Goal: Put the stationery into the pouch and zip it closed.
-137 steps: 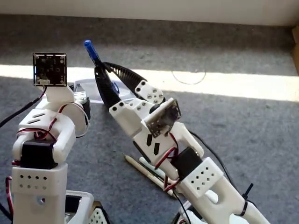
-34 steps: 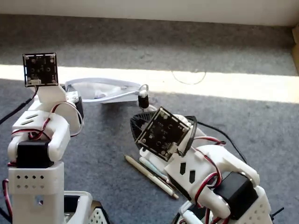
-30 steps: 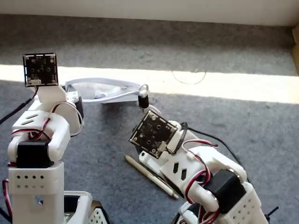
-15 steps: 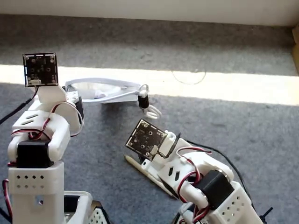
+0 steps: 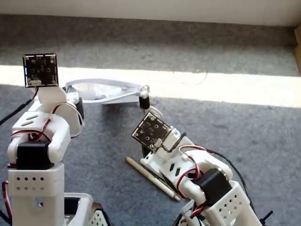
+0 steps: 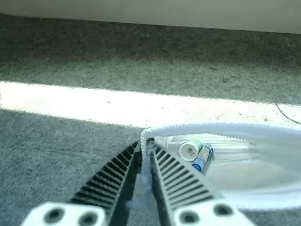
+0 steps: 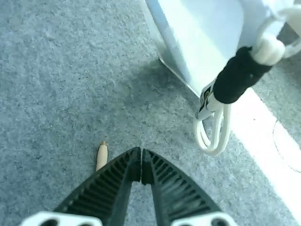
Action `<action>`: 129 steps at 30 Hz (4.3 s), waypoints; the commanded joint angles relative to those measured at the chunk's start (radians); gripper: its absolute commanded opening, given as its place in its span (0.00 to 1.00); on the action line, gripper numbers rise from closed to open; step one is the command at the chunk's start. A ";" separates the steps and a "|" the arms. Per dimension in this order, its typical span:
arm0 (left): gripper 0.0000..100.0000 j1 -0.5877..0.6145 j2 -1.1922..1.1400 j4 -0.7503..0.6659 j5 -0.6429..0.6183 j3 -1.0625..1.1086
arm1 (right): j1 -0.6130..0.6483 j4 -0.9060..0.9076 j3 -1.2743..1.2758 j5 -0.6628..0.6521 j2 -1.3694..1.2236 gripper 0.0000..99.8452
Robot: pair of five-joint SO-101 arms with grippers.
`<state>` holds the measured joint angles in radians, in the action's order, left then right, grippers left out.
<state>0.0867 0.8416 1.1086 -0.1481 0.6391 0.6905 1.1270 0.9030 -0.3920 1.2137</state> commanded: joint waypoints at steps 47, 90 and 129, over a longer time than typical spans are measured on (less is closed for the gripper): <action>0.01 0.013 -0.036 -0.051 -0.002 0.071 | 0.113 -0.147 -0.007 0.066 -0.642 0.12; 0.01 0.013 -0.036 -0.049 -0.002 0.071 | 0.107 -0.214 -0.008 -0.072 -0.900 0.01; 0.01 0.013 -0.036 -0.052 -0.002 0.071 | 0.107 -0.010 -0.013 -0.066 -0.025 0.01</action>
<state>0.0867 0.8416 1.0564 -0.1481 0.6590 0.7948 1.1178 0.9152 -0.4534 1.1492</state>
